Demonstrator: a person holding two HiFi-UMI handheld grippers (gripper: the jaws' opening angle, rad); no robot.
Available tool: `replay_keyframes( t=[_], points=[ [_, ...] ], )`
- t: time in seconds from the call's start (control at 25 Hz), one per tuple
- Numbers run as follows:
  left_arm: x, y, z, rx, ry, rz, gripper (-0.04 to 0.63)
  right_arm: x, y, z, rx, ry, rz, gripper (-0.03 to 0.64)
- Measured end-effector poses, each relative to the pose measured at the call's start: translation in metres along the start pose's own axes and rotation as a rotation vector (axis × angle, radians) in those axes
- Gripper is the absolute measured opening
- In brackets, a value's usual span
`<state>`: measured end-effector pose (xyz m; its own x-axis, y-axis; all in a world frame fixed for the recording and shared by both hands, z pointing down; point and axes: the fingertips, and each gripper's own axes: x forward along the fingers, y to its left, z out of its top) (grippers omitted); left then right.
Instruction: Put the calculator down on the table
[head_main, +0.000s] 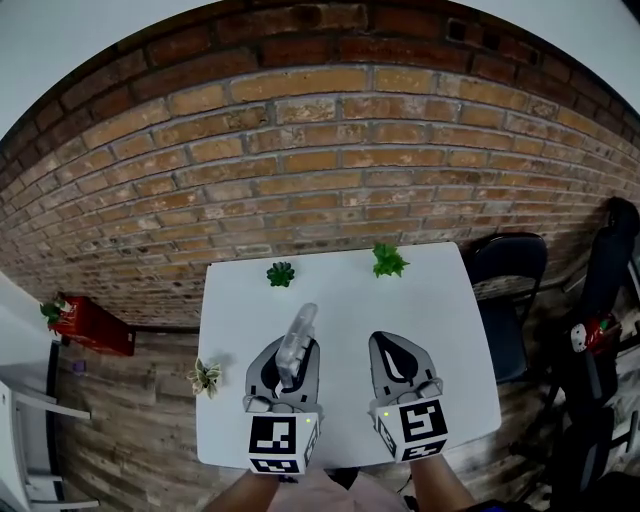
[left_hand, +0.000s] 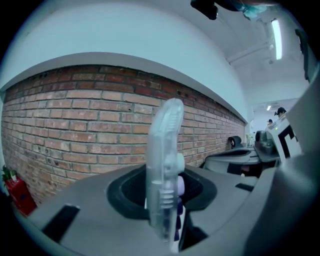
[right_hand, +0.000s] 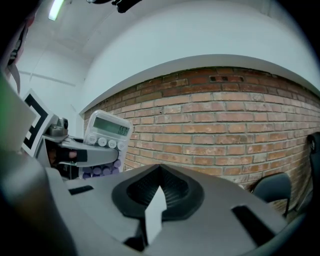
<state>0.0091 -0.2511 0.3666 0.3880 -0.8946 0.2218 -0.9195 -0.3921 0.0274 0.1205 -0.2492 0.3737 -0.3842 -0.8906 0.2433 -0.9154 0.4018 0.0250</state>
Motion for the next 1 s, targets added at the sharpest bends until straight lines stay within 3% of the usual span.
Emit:
replay_keyframes(
  t=[1.0],
  points=[
    [0.044,-0.008,-0.164,-0.117,0.390,-0.054,0.137,0.022,-0.021,-0.078,0.053,0.183,-0.013,0.003]
  ],
)
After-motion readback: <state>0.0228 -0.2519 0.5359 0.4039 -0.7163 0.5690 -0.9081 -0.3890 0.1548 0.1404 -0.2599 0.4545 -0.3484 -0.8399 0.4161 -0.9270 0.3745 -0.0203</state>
